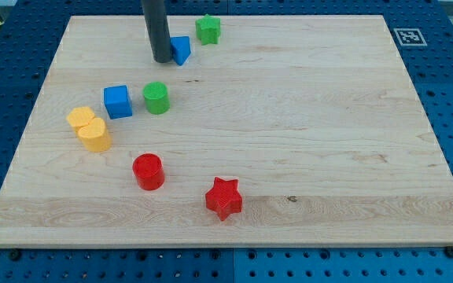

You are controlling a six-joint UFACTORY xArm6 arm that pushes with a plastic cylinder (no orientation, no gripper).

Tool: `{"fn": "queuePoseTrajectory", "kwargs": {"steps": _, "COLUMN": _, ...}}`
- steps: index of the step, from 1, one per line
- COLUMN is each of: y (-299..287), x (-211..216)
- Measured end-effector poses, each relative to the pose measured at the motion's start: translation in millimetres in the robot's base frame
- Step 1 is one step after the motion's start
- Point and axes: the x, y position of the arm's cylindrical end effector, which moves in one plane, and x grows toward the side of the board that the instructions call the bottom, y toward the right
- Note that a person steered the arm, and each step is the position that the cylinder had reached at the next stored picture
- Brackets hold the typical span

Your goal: Slide the blue triangle below the green star

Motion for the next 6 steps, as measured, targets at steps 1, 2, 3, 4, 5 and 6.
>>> {"fn": "queuePoseTrajectory", "kwargs": {"steps": 1, "y": 0, "x": -16}}
{"fn": "queuePoseTrajectory", "kwargs": {"steps": 2, "y": 0, "x": -30}}
{"fn": "queuePoseTrajectory", "kwargs": {"steps": 3, "y": 4, "x": -30}}
{"fn": "queuePoseTrajectory", "kwargs": {"steps": 4, "y": 12, "x": -30}}
{"fn": "queuePoseTrajectory", "kwargs": {"steps": 5, "y": 22, "x": -30}}
{"fn": "queuePoseTrajectory", "kwargs": {"steps": 6, "y": 34, "x": -30}}
